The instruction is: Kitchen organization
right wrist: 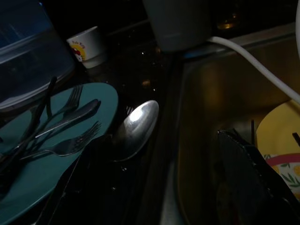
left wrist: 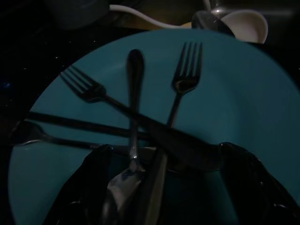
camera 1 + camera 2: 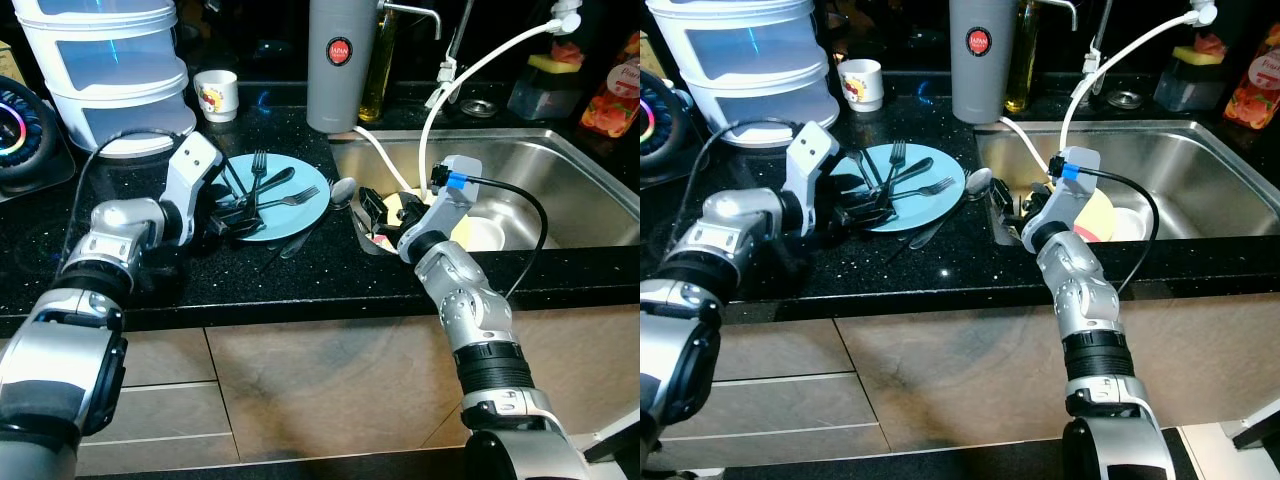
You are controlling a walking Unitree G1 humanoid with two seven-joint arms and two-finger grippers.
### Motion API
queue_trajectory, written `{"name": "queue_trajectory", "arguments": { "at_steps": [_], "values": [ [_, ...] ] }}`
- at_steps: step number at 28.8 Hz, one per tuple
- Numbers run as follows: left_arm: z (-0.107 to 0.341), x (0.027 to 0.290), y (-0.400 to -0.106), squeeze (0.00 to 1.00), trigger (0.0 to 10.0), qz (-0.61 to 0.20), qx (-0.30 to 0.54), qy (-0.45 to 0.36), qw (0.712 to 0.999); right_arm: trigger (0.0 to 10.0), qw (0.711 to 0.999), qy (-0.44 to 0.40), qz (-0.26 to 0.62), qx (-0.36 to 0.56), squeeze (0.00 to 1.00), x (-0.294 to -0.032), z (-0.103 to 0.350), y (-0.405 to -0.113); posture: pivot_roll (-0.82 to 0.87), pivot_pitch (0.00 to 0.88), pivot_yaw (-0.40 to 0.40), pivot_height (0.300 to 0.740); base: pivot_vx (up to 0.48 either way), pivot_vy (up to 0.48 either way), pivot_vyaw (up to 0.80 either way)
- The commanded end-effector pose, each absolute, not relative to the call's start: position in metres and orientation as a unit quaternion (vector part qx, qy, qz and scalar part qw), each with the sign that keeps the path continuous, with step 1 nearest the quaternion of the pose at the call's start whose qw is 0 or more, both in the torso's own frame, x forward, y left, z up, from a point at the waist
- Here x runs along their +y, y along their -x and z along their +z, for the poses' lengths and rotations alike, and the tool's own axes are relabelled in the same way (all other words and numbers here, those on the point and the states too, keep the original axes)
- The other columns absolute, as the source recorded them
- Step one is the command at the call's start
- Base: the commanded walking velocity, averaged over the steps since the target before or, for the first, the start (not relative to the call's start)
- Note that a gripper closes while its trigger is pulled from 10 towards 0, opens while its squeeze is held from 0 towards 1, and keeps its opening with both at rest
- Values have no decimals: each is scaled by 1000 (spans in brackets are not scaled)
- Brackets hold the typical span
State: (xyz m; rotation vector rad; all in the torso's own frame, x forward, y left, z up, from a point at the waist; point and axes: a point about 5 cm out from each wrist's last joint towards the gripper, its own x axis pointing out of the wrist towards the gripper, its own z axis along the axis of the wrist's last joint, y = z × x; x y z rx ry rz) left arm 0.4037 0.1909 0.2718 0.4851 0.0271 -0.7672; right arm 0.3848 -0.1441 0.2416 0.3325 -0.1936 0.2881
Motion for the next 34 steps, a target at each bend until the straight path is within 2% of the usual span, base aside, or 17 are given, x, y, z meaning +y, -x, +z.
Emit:
{"name": "queue_trajectory", "arguments": {
  "at_steps": [1,4,6,7,18,24,29,34],
  "values": [
    [254,204,-401,0,10000,-371,80,-274,884,10000,972,-169,140,-87,0,-145,237,-382,75,213,10,740,0,0,0],
    [253,205,-400,0,10000,-371,87,-283,880,10000,972,-169,140,-86,0,-145,237,-382,75,213,10,740,0,0,0],
    [251,209,-400,0,4824,-369,106,-321,866,10000,972,-171,139,-84,0,-145,236,-381,75,219,13,740,0,0,0],
    [252,209,-400,0,0,-367,109,-327,864,10000,972,-171,139,-83,0,-145,236,-382,75,219,13,740,0,0,0],
    [258,211,-401,0,0,-361,107,-329,866,10000,971,-175,138,-82,0,-146,238,-382,77,214,9,740,0,0,0],
    [266,215,-401,0,0,-347,96,-315,878,10000,971,-176,138,-84,0,-147,239,-383,77,206,5,740,0,0,0],
    [281,220,-403,0,0,-319,59,-263,909,10000,971,-176,140,-86,0,-146,241,-384,76,195,-2,740,0,0,0],
    [292,219,-400,0,0,-353,33,-215,910,10000,970,-176,141,-88,0,-146,243,-384,74,188,-3,740,0,0,0]
  ]
}}
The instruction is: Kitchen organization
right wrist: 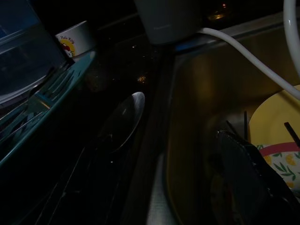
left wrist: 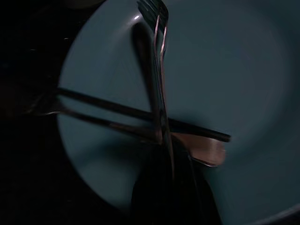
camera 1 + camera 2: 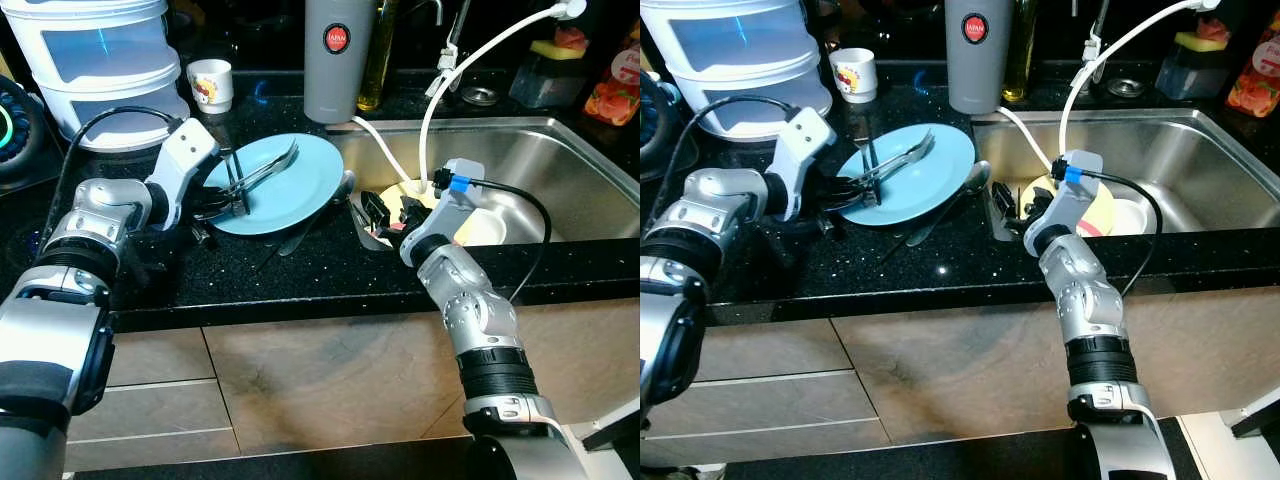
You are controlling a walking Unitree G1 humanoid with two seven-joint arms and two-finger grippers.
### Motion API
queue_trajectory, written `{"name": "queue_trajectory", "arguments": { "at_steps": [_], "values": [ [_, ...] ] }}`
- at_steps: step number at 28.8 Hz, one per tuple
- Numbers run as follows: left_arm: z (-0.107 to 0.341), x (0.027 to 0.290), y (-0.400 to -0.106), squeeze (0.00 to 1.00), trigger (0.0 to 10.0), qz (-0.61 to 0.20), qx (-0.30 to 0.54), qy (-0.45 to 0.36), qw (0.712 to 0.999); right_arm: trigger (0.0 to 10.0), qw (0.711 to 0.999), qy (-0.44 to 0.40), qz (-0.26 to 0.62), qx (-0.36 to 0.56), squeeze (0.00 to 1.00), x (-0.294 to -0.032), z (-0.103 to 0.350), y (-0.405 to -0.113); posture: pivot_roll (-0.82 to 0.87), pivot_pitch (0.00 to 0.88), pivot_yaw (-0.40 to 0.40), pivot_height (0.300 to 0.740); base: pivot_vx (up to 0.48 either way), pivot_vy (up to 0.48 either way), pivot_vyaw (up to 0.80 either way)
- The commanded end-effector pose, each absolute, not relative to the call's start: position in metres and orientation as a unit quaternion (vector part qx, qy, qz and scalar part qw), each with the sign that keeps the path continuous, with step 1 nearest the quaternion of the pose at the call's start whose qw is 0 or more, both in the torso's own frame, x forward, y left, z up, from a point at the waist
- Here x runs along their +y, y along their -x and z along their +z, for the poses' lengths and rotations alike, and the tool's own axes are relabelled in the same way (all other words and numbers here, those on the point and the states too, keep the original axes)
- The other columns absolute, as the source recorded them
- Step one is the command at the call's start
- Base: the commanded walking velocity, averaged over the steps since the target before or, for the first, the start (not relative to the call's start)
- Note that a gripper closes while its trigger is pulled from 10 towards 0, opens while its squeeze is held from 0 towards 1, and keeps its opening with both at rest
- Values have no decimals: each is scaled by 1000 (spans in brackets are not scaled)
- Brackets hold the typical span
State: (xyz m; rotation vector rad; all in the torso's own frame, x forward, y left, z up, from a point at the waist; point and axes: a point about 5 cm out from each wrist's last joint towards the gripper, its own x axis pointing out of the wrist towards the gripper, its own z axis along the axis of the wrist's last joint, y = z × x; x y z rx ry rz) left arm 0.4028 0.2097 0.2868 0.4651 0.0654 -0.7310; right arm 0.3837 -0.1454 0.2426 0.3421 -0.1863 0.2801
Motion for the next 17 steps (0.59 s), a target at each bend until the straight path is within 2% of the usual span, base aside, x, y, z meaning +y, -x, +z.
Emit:
{"name": "queue_trajectory", "arguments": {
  "at_steps": [1,4,13,17],
  "values": [
    [292,219,-400,0,0,-353,33,-215,910,10000,970,-176,141,-88,0,-146,243,-384,74,188,-3,740,0,0,0],
    [307,216,-398,0,0,-383,-5,-167,908,10000,970,-176,141,-91,0,-146,245,-384,74,177,-6,740,0,0,0],
    [324,211,-397,0,0,-401,-44,-129,906,10000,969,-177,143,-96,0,-146,249,-385,71,162,-10,740,0,0,0],
    [339,207,-397,0,0,-388,-97,-113,910,10000,967,-182,144,-102,0,-146,252,-386,72,156,-12,740,0,0,0]
  ]
}}
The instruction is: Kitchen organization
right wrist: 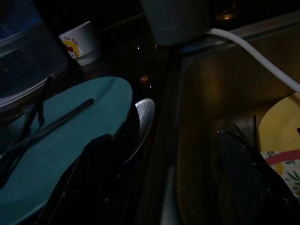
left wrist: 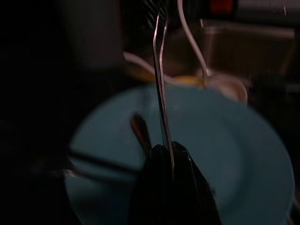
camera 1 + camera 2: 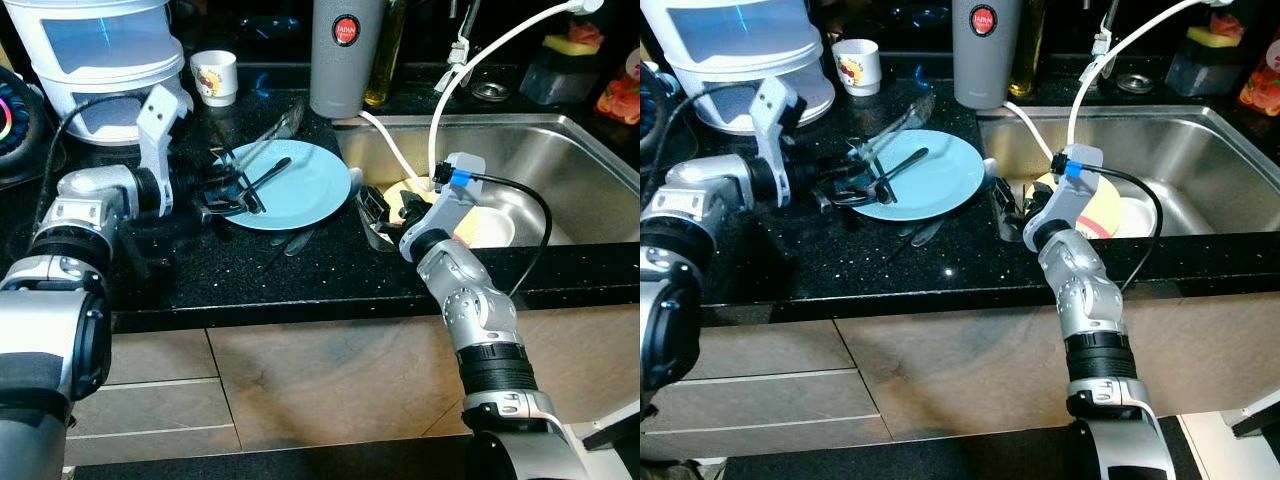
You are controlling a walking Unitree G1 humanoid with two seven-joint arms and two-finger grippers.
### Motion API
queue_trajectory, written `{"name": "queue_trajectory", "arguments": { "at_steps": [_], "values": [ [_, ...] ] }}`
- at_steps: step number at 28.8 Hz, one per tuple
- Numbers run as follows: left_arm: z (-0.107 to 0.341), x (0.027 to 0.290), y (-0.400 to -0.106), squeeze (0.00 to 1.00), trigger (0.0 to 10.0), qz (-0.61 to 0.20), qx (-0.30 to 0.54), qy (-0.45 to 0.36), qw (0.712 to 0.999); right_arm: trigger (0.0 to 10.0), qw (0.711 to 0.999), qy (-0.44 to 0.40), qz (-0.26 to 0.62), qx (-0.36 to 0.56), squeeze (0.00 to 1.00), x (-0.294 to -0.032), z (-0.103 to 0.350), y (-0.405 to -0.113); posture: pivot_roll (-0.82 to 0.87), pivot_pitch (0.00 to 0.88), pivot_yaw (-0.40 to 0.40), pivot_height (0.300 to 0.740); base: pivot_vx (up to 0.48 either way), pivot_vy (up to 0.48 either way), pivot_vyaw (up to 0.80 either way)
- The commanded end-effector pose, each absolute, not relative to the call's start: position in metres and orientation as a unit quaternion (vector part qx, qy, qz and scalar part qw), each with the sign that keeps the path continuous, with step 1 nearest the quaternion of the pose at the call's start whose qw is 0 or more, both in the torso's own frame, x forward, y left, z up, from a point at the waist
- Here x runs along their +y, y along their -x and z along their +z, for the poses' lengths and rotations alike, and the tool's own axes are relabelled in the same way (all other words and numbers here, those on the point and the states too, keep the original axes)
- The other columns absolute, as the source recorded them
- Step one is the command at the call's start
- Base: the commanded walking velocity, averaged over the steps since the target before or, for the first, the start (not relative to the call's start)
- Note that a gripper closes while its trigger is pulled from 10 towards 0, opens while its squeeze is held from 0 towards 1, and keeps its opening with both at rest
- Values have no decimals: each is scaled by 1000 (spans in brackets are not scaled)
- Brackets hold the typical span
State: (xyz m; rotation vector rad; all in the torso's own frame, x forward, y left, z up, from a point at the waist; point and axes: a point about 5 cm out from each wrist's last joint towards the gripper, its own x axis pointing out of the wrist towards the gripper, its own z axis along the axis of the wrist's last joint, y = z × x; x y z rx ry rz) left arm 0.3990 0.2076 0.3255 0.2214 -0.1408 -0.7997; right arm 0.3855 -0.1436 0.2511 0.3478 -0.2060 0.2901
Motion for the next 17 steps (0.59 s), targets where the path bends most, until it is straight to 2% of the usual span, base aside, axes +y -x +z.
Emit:
{"name": "queue_trajectory", "arguments": {
  "at_steps": [1,4,9,11,13,17],
  "values": [
    [348,203,-399,0,0,-368,-129,-88,917,10000,966,-187,144,-106,0,-145,254,-386,76,155,-12,740,0,0,0],
    [358,193,-401,0,0,-361,-171,-21,917,10000,963,-198,143,-116,0,-144,259,-386,81,155,-8,740,0,0,0],
    [354,178,-406,0,0,-357,-170,67,916,10000,957,-215,144,-129,0,-141,268,-385,83,154,-4,740,0,0,0],
    [339,174,-410,0,0,-339,-136,40,930,10000,954,-222,147,-135,0,-138,272,-384,82,156,-1,740,0,0,0],
    [319,172,-411,0,0,-332,-92,-41,938,10000,953,-225,151,-137,0,-136,275,-384,81,156,-4,740,0,0,0],
    [311,168,-409,0,0,-357,-76,-48,930,10000,952,-226,156,-136,0,-132,275,-382,87,158,-3,740,0,0,0]
  ]
}}
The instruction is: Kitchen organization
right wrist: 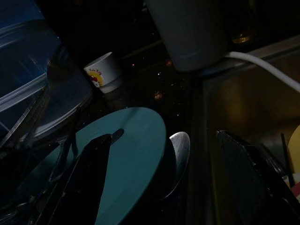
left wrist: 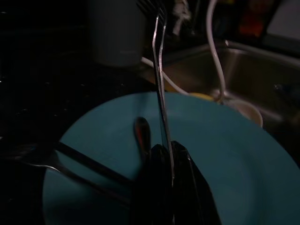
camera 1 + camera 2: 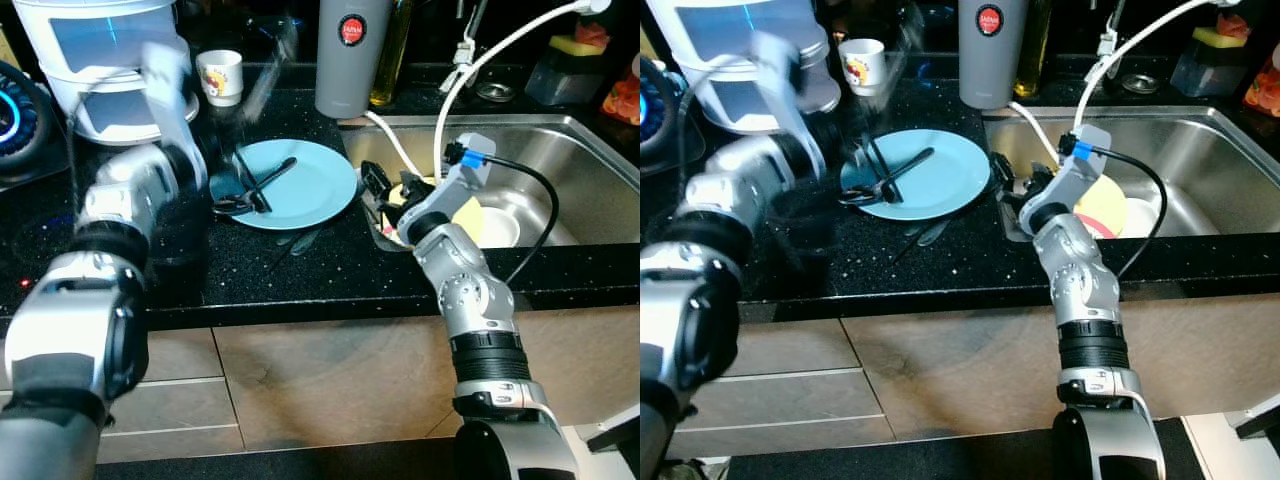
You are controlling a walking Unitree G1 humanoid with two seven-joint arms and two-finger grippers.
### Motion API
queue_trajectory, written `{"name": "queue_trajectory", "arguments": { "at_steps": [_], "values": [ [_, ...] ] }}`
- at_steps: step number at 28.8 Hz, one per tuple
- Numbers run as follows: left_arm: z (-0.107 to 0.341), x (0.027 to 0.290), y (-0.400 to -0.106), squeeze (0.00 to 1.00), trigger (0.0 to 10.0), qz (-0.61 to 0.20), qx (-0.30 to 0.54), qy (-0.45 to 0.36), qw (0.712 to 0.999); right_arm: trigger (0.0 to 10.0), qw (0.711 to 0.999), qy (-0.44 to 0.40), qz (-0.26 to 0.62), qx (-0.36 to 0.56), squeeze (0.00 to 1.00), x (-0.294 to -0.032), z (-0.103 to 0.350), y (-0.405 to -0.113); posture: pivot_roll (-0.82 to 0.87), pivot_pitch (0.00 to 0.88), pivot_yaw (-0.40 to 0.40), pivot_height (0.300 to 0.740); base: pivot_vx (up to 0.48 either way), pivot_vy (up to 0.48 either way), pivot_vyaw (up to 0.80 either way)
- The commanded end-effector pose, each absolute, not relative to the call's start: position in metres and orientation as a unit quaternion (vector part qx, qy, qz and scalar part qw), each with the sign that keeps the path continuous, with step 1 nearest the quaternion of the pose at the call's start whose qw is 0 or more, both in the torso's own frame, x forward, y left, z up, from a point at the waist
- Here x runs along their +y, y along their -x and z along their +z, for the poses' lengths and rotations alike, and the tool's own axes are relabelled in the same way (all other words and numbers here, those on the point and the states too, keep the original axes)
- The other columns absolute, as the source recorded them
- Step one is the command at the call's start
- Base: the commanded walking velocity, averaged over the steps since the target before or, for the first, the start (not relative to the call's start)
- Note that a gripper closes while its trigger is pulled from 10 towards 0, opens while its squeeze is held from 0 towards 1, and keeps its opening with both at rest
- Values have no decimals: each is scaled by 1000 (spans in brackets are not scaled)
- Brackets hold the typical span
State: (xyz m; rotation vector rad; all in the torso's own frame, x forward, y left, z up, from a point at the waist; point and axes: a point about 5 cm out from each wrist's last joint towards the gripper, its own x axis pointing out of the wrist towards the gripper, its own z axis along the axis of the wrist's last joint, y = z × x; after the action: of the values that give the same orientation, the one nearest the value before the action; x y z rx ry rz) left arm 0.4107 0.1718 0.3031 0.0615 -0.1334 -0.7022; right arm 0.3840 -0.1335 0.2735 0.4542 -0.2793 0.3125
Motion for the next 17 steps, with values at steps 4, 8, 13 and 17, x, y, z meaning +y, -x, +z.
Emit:
{"name": "queue_trajectory", "arguments": {
  "at_steps": [4,8,13,17],
  "values": [
    [305,172,-410,0,10000,-339,-51,-106,933,10000,952,-225,158,-133,0,-130,273,-383,93,159,-4,740,0,0,0],
    [304,171,-410,0,10000,-332,-46,-114,935,10000,953,-224,158,-131,0,-130,272,-382,94,158,-1,740,0,0,0],
    [306,169,-410,1000,10000,-335,-43,-110,935,10000,953,-224,155,-129,0,-130,271,-381,94,156,4,740,0,0,0],
    [306,169,-410,706,10000,-333,-43,-114,935,10000,954,-224,155,-129,0,-130,271,-381,94,156,6,740,0,0,0]
  ]
}}
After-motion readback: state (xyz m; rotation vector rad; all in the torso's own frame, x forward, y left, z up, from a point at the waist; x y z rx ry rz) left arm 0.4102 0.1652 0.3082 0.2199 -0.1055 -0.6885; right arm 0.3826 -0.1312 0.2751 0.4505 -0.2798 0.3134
